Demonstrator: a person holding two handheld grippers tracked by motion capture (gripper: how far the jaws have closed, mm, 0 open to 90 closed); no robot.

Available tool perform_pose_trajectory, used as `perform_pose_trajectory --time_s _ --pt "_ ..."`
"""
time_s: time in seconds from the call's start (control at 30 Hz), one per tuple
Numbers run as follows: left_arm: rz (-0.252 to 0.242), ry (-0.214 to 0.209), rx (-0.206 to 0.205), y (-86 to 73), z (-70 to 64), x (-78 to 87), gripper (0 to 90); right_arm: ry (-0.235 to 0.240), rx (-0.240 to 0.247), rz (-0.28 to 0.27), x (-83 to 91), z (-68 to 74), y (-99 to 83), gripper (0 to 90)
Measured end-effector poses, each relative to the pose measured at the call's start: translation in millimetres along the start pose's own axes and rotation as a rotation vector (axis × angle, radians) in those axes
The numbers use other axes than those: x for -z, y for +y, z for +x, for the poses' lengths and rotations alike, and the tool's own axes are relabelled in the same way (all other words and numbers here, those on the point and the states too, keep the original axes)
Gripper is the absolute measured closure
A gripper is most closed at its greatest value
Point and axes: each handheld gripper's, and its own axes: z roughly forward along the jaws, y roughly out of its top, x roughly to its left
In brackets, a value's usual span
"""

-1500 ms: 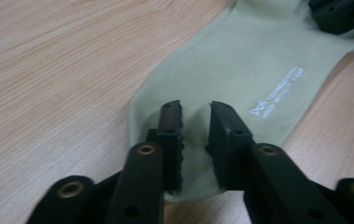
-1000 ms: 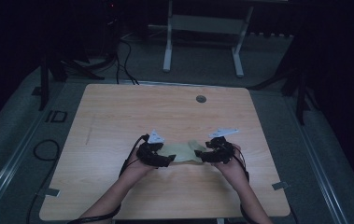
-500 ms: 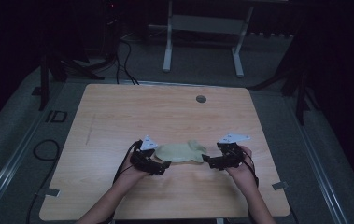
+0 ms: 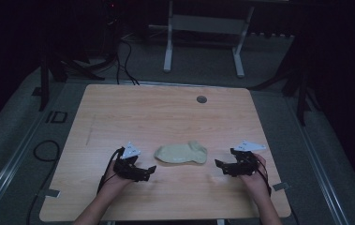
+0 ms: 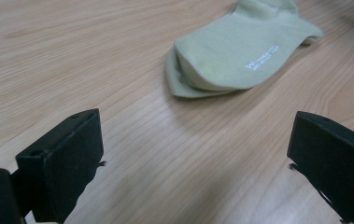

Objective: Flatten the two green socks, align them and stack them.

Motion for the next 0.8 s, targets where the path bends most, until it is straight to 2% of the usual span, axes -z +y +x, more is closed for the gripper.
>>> perform_pose_trajectory --time_s 0.07,0.17,0.33,0.47,0.63,0.8 --pt "-0.006 0.027 -0.008 -4.0 1.7 6.5 3.6 -0.014 -0.001 0.016 1.4 -3.0 -5.3 13.4" --pt "-0.014 0.039 0.007 -10.1 5.7 16.0 3.6 -0.032 -0.019 0.023 4.2 -7.2 -12.8 13.4" --pt "-0.010 0.050 0.011 -19.6 11.8 27.3 3.6 -0.043 -0.041 0.013 9.3 -12.9 -21.8 13.4" --pt "-0.025 0.083 0.044 -33.4 20.0 40.4 3.6 -0.068 -0.046 0.000 16.3 -17.3 -32.1 13.4" --pt "-0.034 0.101 0.070 -46.8 26.9 53.0 3.7 -0.075 -0.054 0.000 23.5 -23.1 -39.9 13.4" --pt "-0.053 0.144 0.094 -58.0 33.2 66.8 3.7 -0.085 -0.074 -0.003 31.3 -26.7 -48.5 13.4"
